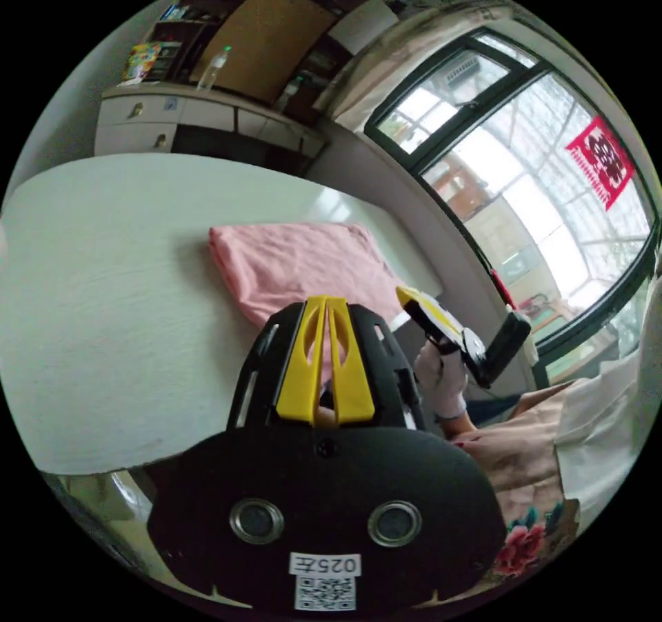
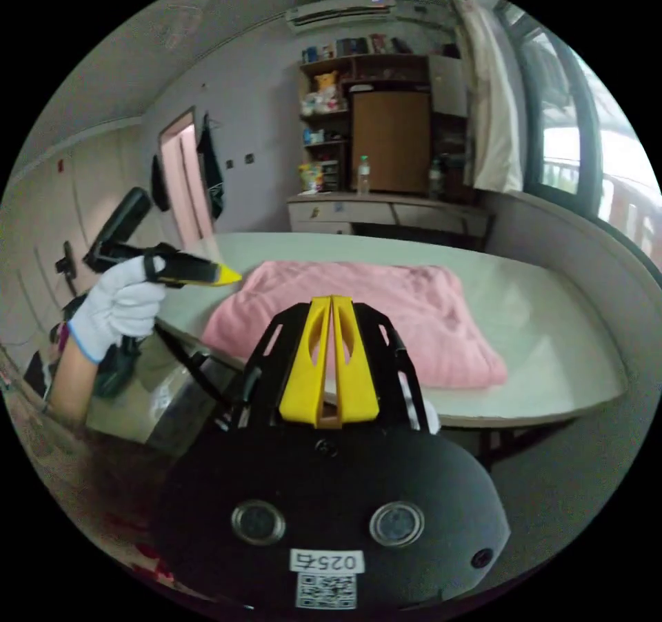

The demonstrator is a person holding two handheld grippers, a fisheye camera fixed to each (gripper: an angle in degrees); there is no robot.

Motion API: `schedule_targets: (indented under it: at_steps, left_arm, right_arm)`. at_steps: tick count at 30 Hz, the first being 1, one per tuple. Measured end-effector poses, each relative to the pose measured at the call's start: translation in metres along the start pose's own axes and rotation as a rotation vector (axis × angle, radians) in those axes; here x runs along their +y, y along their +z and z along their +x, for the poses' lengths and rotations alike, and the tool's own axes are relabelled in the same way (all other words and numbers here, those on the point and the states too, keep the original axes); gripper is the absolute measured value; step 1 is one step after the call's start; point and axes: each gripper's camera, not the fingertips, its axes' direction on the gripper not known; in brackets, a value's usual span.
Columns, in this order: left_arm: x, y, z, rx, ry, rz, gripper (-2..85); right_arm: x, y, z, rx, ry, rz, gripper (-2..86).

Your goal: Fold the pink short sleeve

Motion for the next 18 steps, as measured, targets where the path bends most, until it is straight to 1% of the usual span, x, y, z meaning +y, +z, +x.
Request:
schedule_targets:
  at_steps: [2, 3, 4, 5, 7, 8, 10, 11, 12, 13, 14, 16, 18]
  left_arm:
    - [-0.003, 0.026, 0.025, -0.171, 0.041, -0.060, -1.0]
    - [-0.004, 0.036, 0.026, -0.198, 0.042, -0.099, -1.0]
    - [-0.005, 0.031, 0.028, -0.180, 0.028, -0.040, -1.0]
    - [-0.011, 0.025, 0.028, -0.155, -0.003, -0.037, -1.1]
    - [-0.022, 0.011, 0.030, -0.119, -0.031, -0.018, -1.1]
    - [-0.027, -0.004, 0.034, -0.092, -0.029, 0.038, -1.1]
    - [-0.035, -0.020, 0.044, -0.061, 0.017, 0.080, -1.1]
    - [-0.043, -0.022, 0.047, -0.064, 0.022, 0.048, -1.0]
    - [-0.047, -0.019, 0.048, -0.078, 0.025, 0.018, -1.0]
    - [-0.054, -0.011, 0.049, -0.136, 0.022, -0.040, -1.0]
    - [-0.058, -0.017, 0.050, -0.113, 0.023, 0.012, -1.0]
    - [-0.073, -0.025, 0.051, -0.100, 0.003, 0.008, -1.0]
    - [-0.093, -0.034, 0.059, -0.129, 0.016, -0.030, -0.9]
  right_arm:
    - [0.007, 0.030, 0.021, 0.078, 0.054, -0.077, -0.8]
    - [0.009, 0.041, 0.026, 0.067, 0.061, -0.124, -0.8]
    - [0.012, 0.057, 0.037, -0.001, 0.086, -0.160, -0.8]
    - [0.014, 0.058, 0.047, -0.061, 0.137, -0.130, -0.8]
    - [0.010, 0.060, 0.052, -0.084, 0.133, -0.142, -0.9]
    - [0.009, 0.055, 0.053, 0.008, 0.126, -0.096, -0.9]
    - [0.008, 0.048, 0.057, 0.152, 0.122, -0.023, -0.9]
    - [0.008, 0.048, 0.063, 0.192, 0.135, 0.001, -0.8]
    - [0.007, 0.051, 0.067, 0.194, 0.141, -0.008, -0.8]
    - [0.006, 0.064, 0.076, 0.186, 0.154, -0.078, -0.8]
    - [0.007, 0.083, 0.085, 0.179, 0.161, -0.184, -0.8]
    - [0.011, 0.082, 0.089, 0.149, 0.163, -0.169, -0.8]
    - [0.011, 0.077, 0.088, 0.122, 0.164, -0.179, -0.8]
